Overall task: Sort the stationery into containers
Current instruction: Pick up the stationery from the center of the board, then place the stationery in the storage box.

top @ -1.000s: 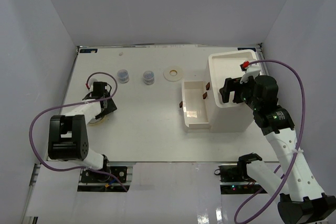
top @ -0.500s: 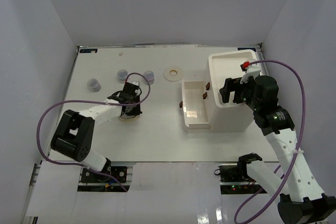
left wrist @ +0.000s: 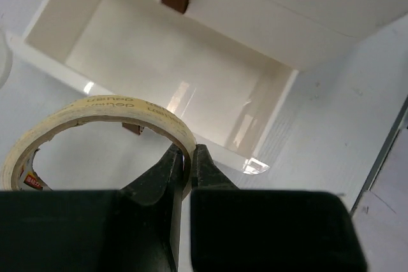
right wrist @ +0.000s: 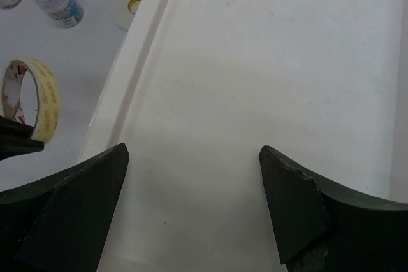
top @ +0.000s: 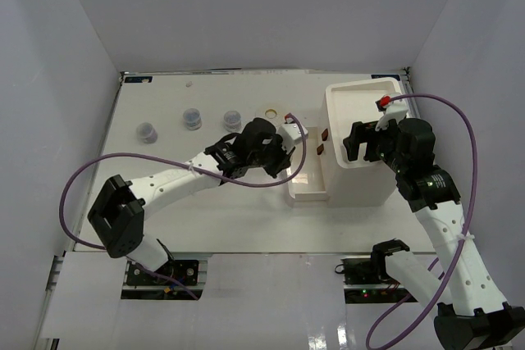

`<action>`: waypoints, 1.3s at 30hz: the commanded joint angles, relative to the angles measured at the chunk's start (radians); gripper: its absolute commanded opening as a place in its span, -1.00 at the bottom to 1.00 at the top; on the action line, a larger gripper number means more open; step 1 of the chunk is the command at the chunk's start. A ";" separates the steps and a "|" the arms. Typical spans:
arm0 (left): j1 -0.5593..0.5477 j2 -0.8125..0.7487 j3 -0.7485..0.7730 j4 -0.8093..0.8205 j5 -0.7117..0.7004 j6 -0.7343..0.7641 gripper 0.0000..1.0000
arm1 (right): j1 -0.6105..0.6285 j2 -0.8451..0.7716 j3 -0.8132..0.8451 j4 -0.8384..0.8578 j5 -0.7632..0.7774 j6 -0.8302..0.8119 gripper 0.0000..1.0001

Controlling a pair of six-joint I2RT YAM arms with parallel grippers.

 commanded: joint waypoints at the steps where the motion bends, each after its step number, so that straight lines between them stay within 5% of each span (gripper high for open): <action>1: -0.005 0.026 0.035 0.013 0.176 0.233 -0.70 | 0.003 -0.014 -0.017 -0.010 0.017 0.009 0.80; 8: -0.019 0.101 0.087 0.010 0.338 0.457 -0.63 | 0.003 -0.014 -0.017 -0.012 0.017 0.007 0.80; 15: -0.024 0.192 0.171 0.007 0.399 0.514 -0.53 | 0.003 -0.025 -0.025 -0.012 0.031 0.006 0.80; 23: -0.024 0.210 0.161 0.019 0.323 0.486 0.20 | 0.003 -0.022 -0.025 -0.012 0.051 0.006 0.80; 28: -0.022 0.164 0.110 0.104 0.199 0.407 0.67 | 0.003 -0.019 -0.025 -0.012 0.045 0.007 0.80; 35: 0.120 0.068 0.013 0.318 0.120 0.046 0.72 | 0.003 -0.028 -0.031 -0.010 0.046 0.006 0.80; 39: 0.179 0.042 -0.014 0.377 0.073 -0.035 0.72 | 0.003 -0.028 -0.034 -0.009 0.045 0.006 0.80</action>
